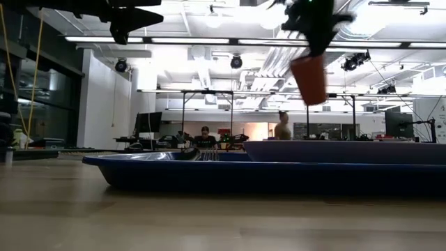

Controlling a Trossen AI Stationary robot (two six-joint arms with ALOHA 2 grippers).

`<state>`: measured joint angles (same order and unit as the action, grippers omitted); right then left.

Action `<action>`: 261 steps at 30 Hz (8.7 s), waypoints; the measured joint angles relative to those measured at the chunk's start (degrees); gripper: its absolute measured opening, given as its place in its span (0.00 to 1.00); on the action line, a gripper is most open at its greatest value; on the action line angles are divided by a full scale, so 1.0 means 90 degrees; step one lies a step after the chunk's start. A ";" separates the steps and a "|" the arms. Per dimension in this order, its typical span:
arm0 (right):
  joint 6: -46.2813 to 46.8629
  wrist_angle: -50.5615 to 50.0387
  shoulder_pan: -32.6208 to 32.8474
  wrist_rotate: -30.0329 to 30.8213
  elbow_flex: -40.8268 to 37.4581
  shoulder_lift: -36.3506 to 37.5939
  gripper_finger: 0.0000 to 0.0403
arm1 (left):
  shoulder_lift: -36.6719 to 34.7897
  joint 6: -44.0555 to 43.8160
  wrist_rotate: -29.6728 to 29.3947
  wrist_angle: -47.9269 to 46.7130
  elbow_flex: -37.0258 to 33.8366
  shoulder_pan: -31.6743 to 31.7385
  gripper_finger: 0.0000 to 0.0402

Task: Pick and place plate/cup/fork/spoon on tray
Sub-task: Put the orange cup on the blue tray, then return to Home Position

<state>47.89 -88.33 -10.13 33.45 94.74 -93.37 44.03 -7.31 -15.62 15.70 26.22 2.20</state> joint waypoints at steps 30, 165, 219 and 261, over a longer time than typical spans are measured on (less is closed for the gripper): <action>0.2393 0.2381 0.1601 -0.1200 -0.4660 0.2279 0.00 | 0.0000 -0.0063 0.0175 0.0097 0.0005 -0.0012 0.46; -0.4589 1.1271 0.1860 -0.2780 -0.6868 0.3964 0.00 | -0.3042 0.1063 0.0515 0.0030 -0.2827 -0.0279 0.00; -0.4264 1.1205 0.0150 -0.4325 -1.0465 0.9552 0.00 | -0.4745 0.0770 0.1477 -0.1661 -0.2834 0.0724 0.00; -0.4158 1.0020 0.0309 -0.4451 -1.0469 0.9171 0.00 | -0.4745 0.0770 0.1477 -0.1664 -0.2837 0.0723 0.00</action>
<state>10.47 1.85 -7.35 -6.61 0.51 -10.83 1.32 -0.38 -2.33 0.73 0.69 8.70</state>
